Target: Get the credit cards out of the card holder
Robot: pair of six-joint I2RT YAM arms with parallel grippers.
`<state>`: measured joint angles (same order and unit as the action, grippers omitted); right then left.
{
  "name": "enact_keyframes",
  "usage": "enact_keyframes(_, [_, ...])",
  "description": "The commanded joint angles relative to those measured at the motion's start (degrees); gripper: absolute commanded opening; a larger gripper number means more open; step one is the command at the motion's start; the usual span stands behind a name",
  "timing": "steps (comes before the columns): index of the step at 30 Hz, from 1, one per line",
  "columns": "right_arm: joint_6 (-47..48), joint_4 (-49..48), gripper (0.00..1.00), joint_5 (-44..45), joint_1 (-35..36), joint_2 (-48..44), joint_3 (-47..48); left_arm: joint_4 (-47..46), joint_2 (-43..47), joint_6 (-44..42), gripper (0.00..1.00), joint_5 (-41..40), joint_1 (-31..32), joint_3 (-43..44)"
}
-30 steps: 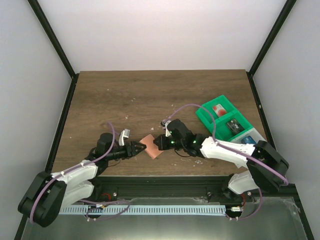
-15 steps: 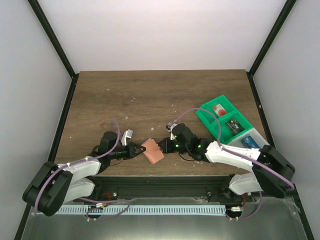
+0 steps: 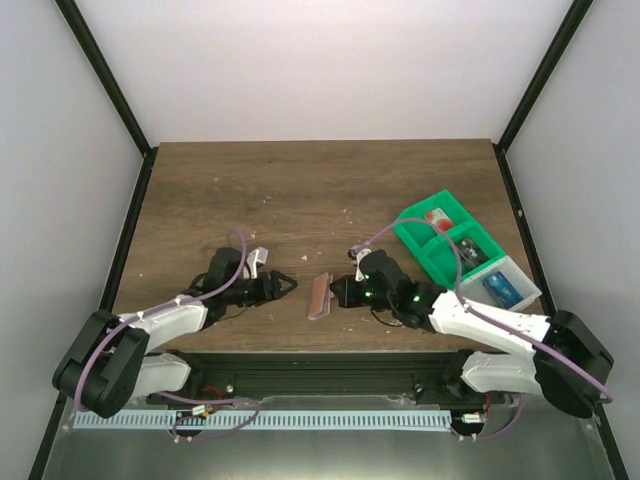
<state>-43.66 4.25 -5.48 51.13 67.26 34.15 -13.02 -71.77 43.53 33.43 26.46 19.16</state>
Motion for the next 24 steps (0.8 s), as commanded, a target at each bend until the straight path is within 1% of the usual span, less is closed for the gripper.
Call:
enact_keyframes(1, [-1.5,-3.1,0.0,-3.2,-0.3,-2.6,-0.7,4.9,2.5,-3.0,0.72,-2.2,0.0,2.4])
enact_keyframes(6, [-1.5,-7.9,0.0,-5.4,-0.2,-2.0,-1.8,4.2,3.3,-1.7,0.73,-0.2,0.0,2.2])
enact_keyframes(10, [-1.1,-9.2,0.0,-6.3,-0.5,0.2,-0.5,2.0,1.2,0.0,0.73,3.4,0.0,1.9])
enact_keyframes(14, [-0.9,-6.7,0.01,-3.6,-0.8,0.8,0.0,3.2,0.9,-1.1,0.72,2.1,0.0,1.8])
enact_keyframes(20, [-0.3,-1.4,0.01,0.8,-2.0,-2.7,-1.8,4.2,0.1,-2.9,0.69,-0.1,0.0,1.6])
enact_keyframes(24, [-0.2,0.2,0.01,2.1,-3.2,-4.9,-3.7,2.8,-1.7,-3.0,0.65,0.1,0.0,1.2])
